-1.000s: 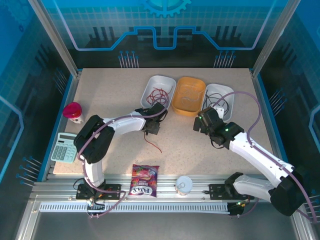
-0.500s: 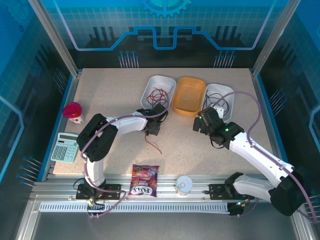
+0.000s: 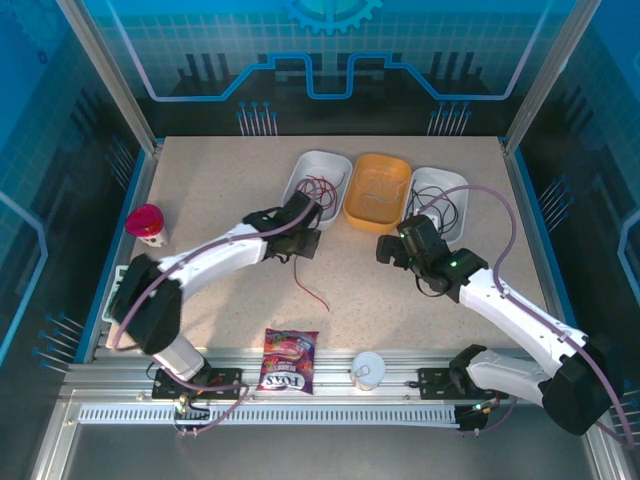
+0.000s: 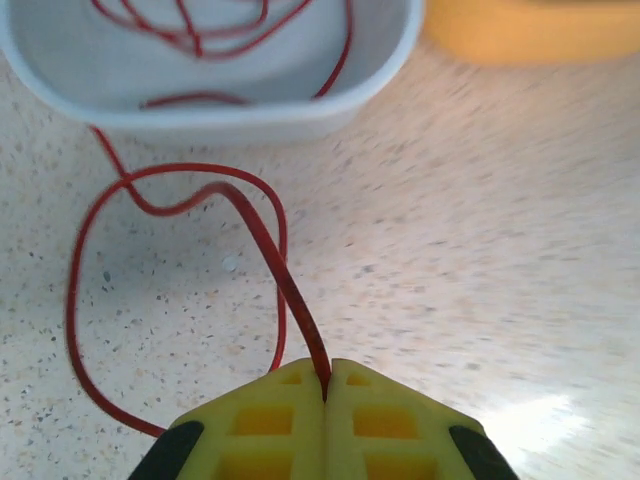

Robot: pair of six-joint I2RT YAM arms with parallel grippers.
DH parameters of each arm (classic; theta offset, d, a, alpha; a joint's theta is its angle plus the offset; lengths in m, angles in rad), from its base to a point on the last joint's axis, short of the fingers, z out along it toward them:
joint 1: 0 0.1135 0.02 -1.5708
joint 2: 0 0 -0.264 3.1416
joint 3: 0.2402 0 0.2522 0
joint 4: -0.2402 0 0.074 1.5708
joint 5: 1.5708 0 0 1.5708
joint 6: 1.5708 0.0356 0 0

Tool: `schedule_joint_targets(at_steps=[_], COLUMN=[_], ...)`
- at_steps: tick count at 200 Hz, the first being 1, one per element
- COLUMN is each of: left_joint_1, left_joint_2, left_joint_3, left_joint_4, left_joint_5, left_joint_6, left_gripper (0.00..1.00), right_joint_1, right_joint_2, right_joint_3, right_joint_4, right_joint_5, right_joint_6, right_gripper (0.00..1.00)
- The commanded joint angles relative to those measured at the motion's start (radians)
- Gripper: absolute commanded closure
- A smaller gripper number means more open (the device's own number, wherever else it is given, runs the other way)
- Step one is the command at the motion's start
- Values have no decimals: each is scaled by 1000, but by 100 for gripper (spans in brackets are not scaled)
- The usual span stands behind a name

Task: Untangle the cables
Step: Pick up the cable at the center of the table, then place the cable into the container.

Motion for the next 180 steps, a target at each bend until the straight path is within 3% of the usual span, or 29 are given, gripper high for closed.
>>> schedule_joint_targets(at_steps=[1, 36, 100, 144, 180], left_joint_1=[41, 83, 204, 249, 264], left_joint_2=[-92, -196, -323, -266, -170], left_joint_3=[-1, 16, 31, 157, 336], left_joint_4=[-9, -13, 127, 197, 160], left_joint_5=[203, 346, 475, 485, 483], left_joint_6=[-27, -38, -114, -94, -39], left_gripper=[100, 100, 100, 100, 100], right_joint_1=[4, 20, 29, 28, 26], right_joint_2=[-12, 17, 38, -10, -64], right_joint_3=[-23, -23, -6, -2, -9], right_joint_4=[150, 239, 203, 117, 54], right_joint_5=[-130, -221, -171, -87, -33], right_joint_6=[-63, -85, -72, -61, -42], right_gripper=[0, 0, 0, 0, 0])
